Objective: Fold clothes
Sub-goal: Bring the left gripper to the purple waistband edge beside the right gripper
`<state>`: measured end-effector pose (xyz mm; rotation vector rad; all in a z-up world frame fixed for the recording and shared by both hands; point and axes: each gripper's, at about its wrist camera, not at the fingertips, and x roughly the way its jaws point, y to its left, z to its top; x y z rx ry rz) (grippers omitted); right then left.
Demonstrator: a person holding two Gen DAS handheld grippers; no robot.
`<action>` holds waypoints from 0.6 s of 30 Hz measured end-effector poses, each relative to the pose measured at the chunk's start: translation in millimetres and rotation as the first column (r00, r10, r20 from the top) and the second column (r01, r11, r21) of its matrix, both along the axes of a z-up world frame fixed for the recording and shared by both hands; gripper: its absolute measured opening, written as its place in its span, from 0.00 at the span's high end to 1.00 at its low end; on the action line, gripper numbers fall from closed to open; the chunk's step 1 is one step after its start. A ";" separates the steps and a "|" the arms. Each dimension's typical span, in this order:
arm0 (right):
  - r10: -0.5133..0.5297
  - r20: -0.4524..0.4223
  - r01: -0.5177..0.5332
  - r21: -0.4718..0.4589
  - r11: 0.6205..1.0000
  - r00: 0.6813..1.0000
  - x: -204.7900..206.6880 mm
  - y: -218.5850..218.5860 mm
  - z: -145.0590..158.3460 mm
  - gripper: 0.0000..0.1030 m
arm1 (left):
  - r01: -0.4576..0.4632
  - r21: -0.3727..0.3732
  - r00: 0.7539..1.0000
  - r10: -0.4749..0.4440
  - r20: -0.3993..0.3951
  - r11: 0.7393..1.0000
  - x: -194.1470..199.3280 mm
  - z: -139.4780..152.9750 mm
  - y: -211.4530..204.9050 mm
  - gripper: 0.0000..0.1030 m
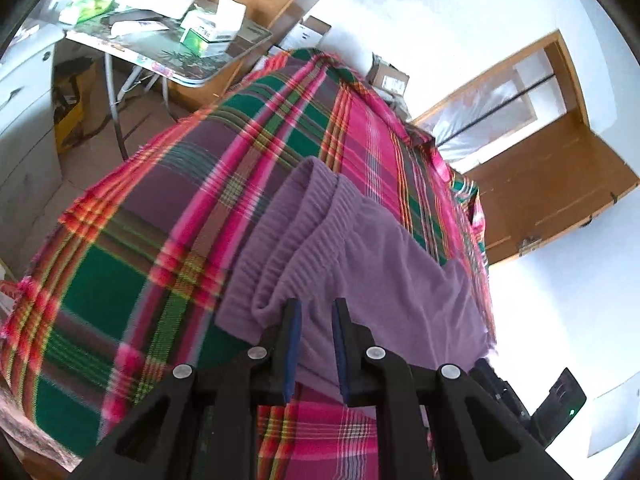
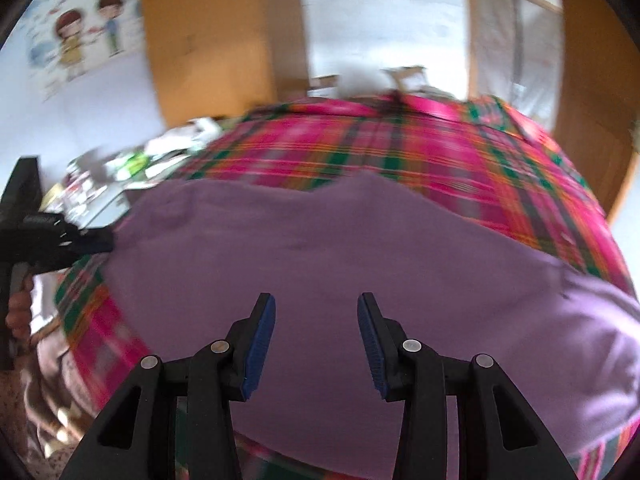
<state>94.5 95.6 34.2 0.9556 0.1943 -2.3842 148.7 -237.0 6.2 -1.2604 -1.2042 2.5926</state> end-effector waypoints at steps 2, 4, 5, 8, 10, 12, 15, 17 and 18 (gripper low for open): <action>0.076 -0.009 -0.076 0.008 0.997 0.997 6.8 -25.2 0.2 0.57 | -0.014 0.002 1.000 0.014 -0.017 1.000 5.1 1.0 -5.1 0.85; 0.138 -0.013 -0.138 0.020 0.990 0.990 13.4 -46.4 -0.9 0.57 | -0.028 0.003 1.000 0.028 -0.010 1.000 7.3 0.2 -9.5 0.85; 0.169 -0.015 -0.168 0.026 0.985 0.986 16.7 -57.1 -1.5 0.57 | -0.031 0.004 0.999 0.031 -0.012 1.000 8.2 0.4 -10.9 0.85; 0.260 -0.020 -0.259 0.043 0.965 0.965 26.6 -88.9 -3.3 0.57 | -0.049 -0.010 0.999 0.049 0.002 0.999 11.4 0.6 -16.3 0.82; 0.318 -0.023 -0.316 0.055 0.947 0.948 32.4 -109.7 -4.1 0.57 | -0.058 0.001 0.998 0.058 0.009 0.998 14.1 -2.2 -21.4 0.81; 0.370 -0.024 -0.368 0.070 0.927 0.929 37.1 -128.8 -5.3 0.57 | -0.061 0.046 0.998 0.060 0.012 0.997 15.1 -7.1 -28.7 0.79; 0.430 -0.032 -0.426 0.094 0.900 0.902 43.7 -157.9 -8.3 0.56 | -0.069 0.053 0.997 0.068 0.021 0.996 17.1 -9.0 -34.4 0.73; 0.451 -0.028 -0.445 0.121 0.887 0.892 46.4 -175.5 -12.6 0.55 | -0.068 0.060 0.997 0.067 0.025 0.996 16.1 -10.1 -38.7 0.72; 0.460 -0.028 -0.453 0.137 0.881 0.887 48.4 -184.1 -15.5 0.55 | -0.068 0.085 0.998 0.067 0.023 0.994 15.5 -11.9 -42.1 0.71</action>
